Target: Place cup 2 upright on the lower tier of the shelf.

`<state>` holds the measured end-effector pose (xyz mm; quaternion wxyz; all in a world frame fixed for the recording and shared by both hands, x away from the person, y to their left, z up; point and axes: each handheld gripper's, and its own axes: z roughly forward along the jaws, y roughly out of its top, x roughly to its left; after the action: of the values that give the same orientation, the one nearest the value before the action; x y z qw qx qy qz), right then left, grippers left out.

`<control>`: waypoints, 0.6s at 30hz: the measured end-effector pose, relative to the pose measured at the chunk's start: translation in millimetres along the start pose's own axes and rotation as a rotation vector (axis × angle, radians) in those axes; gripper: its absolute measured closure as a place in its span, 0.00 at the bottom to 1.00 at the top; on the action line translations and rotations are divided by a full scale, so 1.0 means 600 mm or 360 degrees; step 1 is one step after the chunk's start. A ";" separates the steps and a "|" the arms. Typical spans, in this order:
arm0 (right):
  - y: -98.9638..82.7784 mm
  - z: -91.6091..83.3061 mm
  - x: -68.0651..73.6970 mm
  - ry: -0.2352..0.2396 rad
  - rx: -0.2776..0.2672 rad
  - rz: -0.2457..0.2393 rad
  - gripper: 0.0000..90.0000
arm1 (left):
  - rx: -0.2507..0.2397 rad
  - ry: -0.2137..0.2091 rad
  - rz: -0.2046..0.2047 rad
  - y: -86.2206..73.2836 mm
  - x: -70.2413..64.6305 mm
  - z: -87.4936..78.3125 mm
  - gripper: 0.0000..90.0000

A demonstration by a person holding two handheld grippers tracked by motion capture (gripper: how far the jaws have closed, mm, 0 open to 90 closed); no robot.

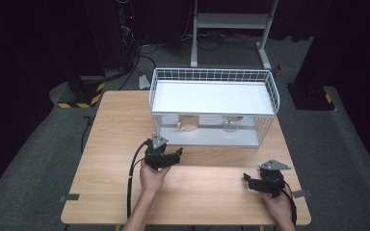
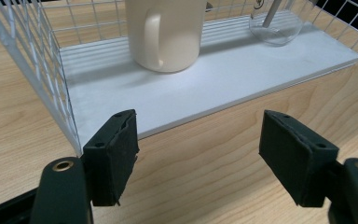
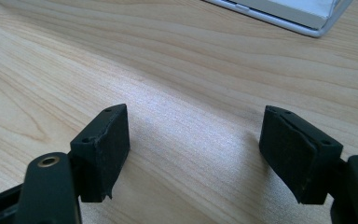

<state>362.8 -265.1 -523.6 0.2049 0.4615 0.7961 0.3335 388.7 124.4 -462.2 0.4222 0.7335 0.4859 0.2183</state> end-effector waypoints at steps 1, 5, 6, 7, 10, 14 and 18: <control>0.000 0.000 0.000 0.0000 0.0000 0.0000 0.27 | 0.0004 0.0005 0.0009 -0.001 0.000 -0.002 0.32; 0.000 0.000 0.000 0.0000 0.0000 0.0001 0.27 | 0.0008 -0.0002 -0.0002 -0.006 -0.001 -0.006 0.32; 0.000 0.000 0.000 0.0000 0.0000 0.0001 0.27 | 0.0012 -0.0012 -0.0008 -0.007 -0.001 -0.008 0.32; 0.000 0.000 0.000 0.0000 0.0000 0.0000 0.27 | 0.0014 -0.0020 -0.0017 -0.009 -0.001 -0.009 0.32; 0.000 0.000 0.000 0.0000 0.0000 0.0001 0.27 | 0.0016 -0.0021 -0.0026 -0.014 -0.002 -0.015 0.32; 0.000 0.000 0.000 0.0000 0.0001 0.0001 0.27 | 0.0009 -0.0031 -0.0037 -0.020 -0.003 -0.020 0.31; 0.000 0.000 0.000 0.0000 0.0000 0.0001 0.27 | 0.0015 -0.0030 -0.0039 -0.027 -0.003 -0.023 0.31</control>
<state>362.9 -265.1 -523.6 0.2048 0.4618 0.7960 0.3335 369.2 131.4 -467.7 0.4260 0.7315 0.4918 0.2039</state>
